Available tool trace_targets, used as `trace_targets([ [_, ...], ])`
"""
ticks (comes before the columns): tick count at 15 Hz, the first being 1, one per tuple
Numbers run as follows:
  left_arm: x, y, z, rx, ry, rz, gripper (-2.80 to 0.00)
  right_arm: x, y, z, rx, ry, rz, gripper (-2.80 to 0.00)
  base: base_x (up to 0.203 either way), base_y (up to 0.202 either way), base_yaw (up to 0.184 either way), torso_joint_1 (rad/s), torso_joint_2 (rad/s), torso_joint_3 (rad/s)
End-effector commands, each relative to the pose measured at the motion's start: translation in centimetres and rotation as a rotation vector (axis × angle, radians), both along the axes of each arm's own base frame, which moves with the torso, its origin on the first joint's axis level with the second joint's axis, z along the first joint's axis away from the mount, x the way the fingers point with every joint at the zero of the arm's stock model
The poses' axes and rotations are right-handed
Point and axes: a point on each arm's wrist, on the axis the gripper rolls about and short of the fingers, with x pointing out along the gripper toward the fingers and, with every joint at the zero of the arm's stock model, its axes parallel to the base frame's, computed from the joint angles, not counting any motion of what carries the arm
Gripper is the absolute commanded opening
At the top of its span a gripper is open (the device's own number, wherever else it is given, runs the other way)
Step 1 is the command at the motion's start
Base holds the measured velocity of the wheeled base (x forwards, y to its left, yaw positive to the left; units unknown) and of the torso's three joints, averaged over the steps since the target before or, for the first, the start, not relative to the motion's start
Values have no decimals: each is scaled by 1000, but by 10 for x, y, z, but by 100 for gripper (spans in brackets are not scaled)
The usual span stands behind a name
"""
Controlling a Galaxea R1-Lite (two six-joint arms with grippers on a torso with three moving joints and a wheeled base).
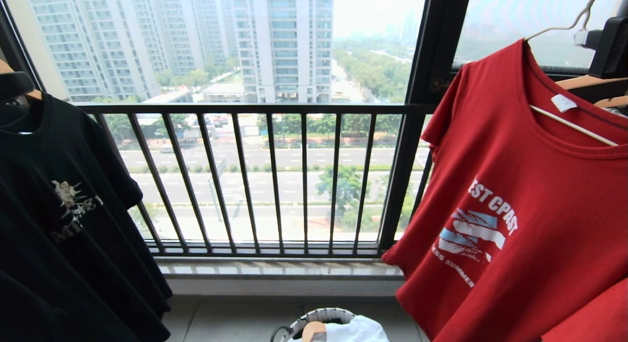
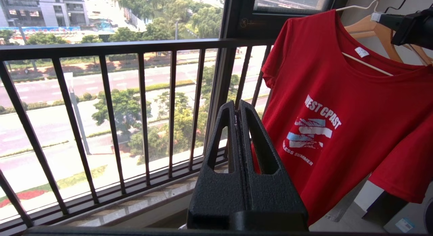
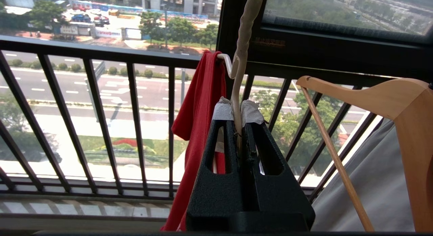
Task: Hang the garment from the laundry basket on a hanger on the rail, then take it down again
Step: Hang the clothes rack on the clothesline
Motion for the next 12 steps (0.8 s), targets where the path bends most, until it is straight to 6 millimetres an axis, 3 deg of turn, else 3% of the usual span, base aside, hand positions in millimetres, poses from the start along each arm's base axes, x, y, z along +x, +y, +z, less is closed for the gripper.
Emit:
trace_targets([
  [1,-1,0,0,-2,-2,0,-280,9,2,-2,-23,13,6,-280,0,0,0,0,0,0],
  [7,-1,0,0,-2,-2,0,-280,18,4,-19,-50,79,7,-280,0,0,0,0,0,0],
  [11,-1,0,0,-2,-2,-1,-280,15,3,-17,-79,67,8,-280,0,0,0,0,0,0],
  [12,-1,0,0,-2,-2,0,-280,13,3,-16,-80,62,16,0,0,0,0,0,0,0],
])
